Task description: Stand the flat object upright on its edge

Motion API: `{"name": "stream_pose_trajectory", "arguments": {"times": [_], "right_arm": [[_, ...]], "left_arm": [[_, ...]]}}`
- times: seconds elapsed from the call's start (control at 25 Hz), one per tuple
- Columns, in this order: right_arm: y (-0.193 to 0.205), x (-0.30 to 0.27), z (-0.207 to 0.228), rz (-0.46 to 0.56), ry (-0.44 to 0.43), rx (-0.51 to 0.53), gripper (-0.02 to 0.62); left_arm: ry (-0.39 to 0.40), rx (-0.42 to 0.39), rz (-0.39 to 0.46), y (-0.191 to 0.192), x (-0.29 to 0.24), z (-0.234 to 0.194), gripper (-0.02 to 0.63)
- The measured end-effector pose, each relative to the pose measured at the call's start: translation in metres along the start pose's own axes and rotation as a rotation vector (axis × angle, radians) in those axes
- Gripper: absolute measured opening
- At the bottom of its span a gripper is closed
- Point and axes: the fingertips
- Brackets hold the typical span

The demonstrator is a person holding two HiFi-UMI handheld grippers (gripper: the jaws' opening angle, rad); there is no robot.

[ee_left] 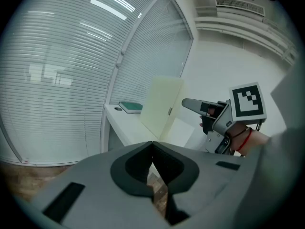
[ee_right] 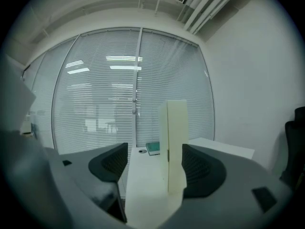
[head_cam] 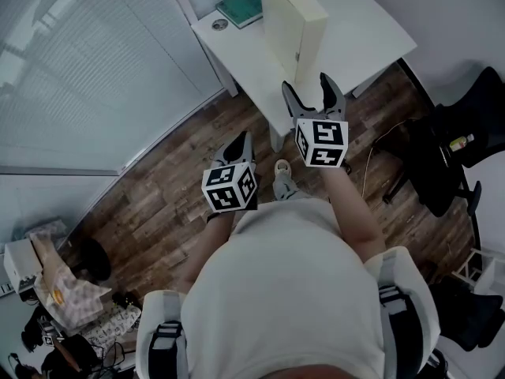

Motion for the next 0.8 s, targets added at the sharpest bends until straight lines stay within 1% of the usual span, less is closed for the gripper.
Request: {"name": "stream_pose_trajectory", "arguments": {"times": [0.04, 0.16, 0.24, 0.32, 0.44, 0.52, 0.8], "right_arm": [[0.001, 0.006, -0.003, 0.001, 0.000, 0.000, 0.352], [0.003, 0.025, -0.012, 0.010, 0.010, -0.001, 0.212], [0.003, 0.037, -0.017, 0.012, 0.012, 0.001, 0.149], [0.005, 0.050, -0.022, 0.009, 0.010, 0.003, 0.110], [0.008, 0.067, -0.027, 0.011, 0.003, -0.002, 0.065], [0.009, 0.077, -0.031, 0.011, -0.002, -0.002, 0.050], [0.024, 0.116, -0.052, -0.013, -0.029, -0.002, 0.028]], "left_arm": [[0.000, 0.000, -0.001, 0.004, 0.004, 0.000, 0.020], [-0.003, -0.001, 0.000, 0.014, 0.019, -0.001, 0.020], [-0.005, 0.001, 0.000, 0.020, 0.029, 0.000, 0.020], [-0.008, 0.002, -0.002, 0.027, 0.038, 0.002, 0.020], [-0.017, 0.007, -0.001, 0.036, 0.048, 0.003, 0.020], [-0.021, 0.012, 0.003, 0.039, 0.055, 0.004, 0.020], [-0.038, 0.029, 0.026, 0.049, 0.079, 0.001, 0.020]]}}
Point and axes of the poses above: the fingertips, and each gripper's own axes: x backward along the fingers, z to its right, y out of its underside, and after that the axes turned 6 degrees about -y, right-handed
